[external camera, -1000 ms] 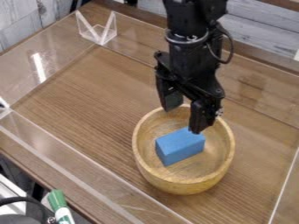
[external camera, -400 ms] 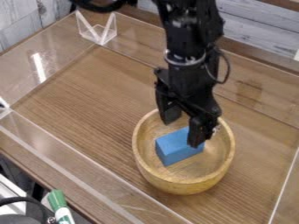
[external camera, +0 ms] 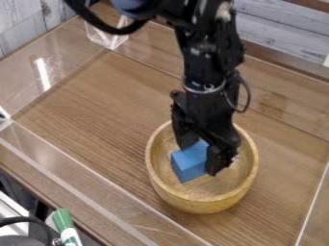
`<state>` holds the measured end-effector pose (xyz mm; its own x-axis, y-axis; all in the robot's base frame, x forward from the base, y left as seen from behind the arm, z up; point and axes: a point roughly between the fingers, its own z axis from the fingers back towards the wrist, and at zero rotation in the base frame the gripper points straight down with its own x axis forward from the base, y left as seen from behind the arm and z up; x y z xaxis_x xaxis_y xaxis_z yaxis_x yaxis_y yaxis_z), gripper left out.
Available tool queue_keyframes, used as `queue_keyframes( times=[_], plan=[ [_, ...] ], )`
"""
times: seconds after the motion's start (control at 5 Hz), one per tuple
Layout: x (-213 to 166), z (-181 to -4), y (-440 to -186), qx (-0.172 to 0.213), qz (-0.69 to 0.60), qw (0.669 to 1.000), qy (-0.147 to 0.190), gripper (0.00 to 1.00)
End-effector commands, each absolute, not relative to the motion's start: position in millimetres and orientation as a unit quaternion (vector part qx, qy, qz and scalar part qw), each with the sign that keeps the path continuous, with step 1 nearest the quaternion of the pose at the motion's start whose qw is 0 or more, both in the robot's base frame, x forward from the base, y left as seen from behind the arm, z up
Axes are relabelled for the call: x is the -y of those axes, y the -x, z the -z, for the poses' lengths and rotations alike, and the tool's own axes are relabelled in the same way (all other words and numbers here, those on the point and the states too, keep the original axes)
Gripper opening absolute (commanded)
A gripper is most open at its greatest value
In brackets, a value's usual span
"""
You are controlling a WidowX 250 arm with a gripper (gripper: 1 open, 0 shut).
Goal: Remove the blue block from inside the brown bowl and put it on the table
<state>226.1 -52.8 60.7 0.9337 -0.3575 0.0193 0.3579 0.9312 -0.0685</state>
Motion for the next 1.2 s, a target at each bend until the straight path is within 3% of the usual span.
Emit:
queue_keyframes(
  times=[0.0,0.2,1.0],
  plan=[
    [54.8,-62.3,-232.3,0.02,0.189,0.981,0.032,1.0],
    [54.6,-60.0,-232.3,0.019,0.192,0.981,0.031,0.0],
    [48.4,-79.2,-229.2,0.001,0.197,0.98,0.022,0.0]
  ],
)
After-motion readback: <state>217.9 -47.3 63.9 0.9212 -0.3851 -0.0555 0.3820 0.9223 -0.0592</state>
